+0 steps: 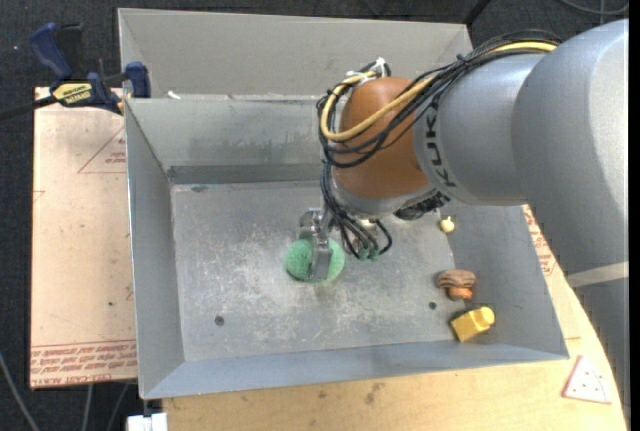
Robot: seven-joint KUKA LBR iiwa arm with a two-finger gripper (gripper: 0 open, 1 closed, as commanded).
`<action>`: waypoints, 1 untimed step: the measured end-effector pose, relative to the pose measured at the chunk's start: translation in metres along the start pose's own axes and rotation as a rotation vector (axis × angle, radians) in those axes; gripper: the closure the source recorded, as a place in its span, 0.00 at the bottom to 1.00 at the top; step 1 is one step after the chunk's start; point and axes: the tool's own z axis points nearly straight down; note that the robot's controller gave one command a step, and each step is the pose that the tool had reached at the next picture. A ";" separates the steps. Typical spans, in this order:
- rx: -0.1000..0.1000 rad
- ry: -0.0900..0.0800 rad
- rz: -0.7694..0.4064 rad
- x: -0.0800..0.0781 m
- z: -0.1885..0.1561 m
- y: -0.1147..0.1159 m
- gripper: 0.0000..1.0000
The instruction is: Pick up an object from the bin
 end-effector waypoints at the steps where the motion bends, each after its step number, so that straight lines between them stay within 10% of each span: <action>1: 0.000 0.000 0.000 0.000 0.000 0.000 1.00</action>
Offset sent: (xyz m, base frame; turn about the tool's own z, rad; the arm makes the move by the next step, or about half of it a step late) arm 0.0017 -0.0005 0.1743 -0.0535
